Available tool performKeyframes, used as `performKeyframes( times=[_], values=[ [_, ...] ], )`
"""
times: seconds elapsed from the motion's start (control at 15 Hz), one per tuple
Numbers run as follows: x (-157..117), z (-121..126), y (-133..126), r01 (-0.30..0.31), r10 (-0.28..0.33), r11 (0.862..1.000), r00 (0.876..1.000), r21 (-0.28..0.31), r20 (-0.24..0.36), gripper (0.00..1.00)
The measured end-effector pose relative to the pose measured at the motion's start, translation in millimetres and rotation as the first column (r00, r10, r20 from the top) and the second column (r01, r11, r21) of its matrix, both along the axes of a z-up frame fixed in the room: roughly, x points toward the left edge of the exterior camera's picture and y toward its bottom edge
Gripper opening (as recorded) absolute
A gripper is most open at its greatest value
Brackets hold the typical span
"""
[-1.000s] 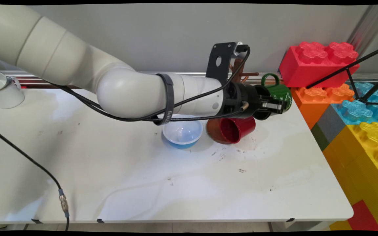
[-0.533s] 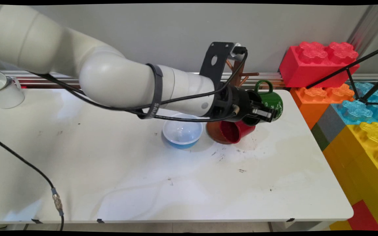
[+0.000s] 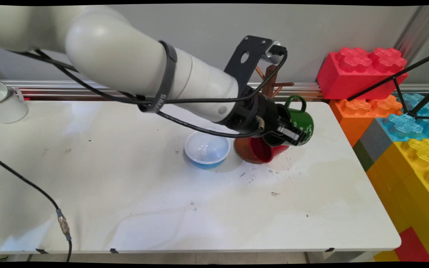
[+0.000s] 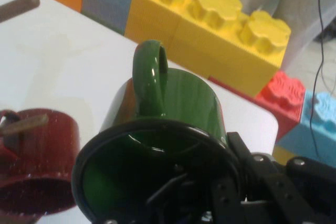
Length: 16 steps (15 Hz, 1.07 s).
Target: Place the picked object on the table
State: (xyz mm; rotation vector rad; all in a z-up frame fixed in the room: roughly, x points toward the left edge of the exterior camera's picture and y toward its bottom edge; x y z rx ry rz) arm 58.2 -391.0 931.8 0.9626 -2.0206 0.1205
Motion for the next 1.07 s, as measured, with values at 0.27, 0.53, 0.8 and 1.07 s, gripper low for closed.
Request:
performKeyframes(
  times=[0.27, 0.53, 0.8, 1.07],
  values=[
    [8.9, 10.6, 4.7, 0.049, -0.052, 0.998, 0.994, 0.028, 0.1, 0.0],
    [17.4, 11.0, 10.4, 0.089, -0.099, 0.994, 0.979, 0.058, 0.181, 0.0],
    [29.6, -0.6, 17.9, 0.13, -0.155, 0.986, 0.945, 0.107, 0.289, 0.0],
    [34.1, -17.5, 16.6, 0.154, -0.198, 0.977, 0.904, 0.145, 0.379, 0.0]
  ],
)
